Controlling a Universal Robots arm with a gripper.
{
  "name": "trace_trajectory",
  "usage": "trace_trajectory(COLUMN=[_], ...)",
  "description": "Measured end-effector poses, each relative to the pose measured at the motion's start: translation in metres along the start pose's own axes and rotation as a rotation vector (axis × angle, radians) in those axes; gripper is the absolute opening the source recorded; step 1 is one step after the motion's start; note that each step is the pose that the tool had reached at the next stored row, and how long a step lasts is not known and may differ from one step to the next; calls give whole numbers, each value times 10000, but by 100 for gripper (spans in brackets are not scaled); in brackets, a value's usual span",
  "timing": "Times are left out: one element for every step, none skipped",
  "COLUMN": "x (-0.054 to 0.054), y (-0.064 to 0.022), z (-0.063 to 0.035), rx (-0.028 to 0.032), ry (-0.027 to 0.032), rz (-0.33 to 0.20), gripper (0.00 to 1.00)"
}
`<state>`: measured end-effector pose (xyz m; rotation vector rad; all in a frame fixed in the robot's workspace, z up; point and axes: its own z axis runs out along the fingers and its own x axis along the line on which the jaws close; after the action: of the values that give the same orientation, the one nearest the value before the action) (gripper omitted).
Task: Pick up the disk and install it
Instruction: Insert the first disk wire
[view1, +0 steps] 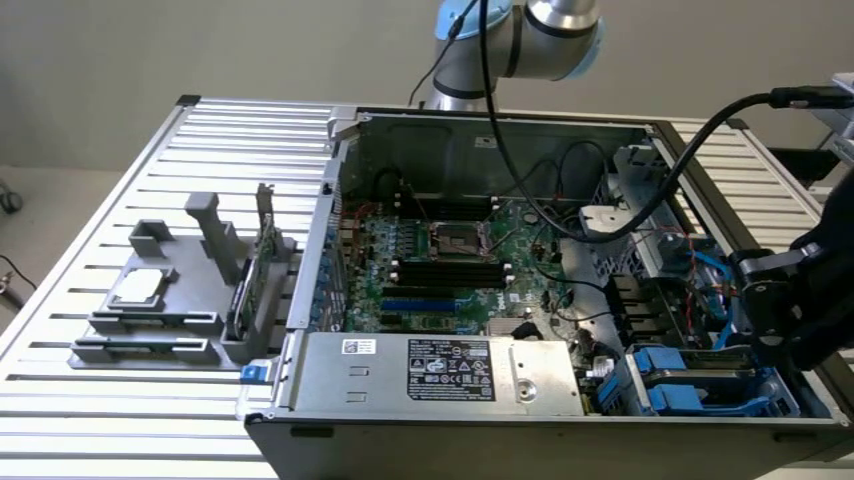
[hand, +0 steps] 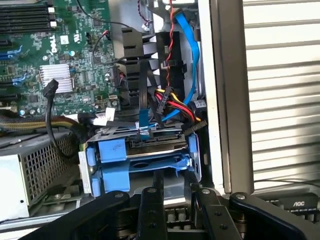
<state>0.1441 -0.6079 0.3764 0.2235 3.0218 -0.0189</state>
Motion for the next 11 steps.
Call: trace_trajectory(x=[1, 1, 1, 2, 2, 3, 3, 4, 4, 4, 4], y=[0, 0, 0, 0, 0, 0, 0, 0, 0, 0, 0], z=[3, 7, 12, 15, 19, 23, 27, 30, 33, 35, 38], rx=[19, 37, 54, 69, 85, 99, 114, 130, 146, 162, 176], ry=[1, 1, 2, 3, 4, 4, 5, 6, 7, 8, 9], rz=[170, 332, 494, 626, 770, 909, 1054, 1209, 1359, 1510, 1661], gripper=[31, 31, 31, 31, 31, 31, 31, 31, 31, 31, 31])
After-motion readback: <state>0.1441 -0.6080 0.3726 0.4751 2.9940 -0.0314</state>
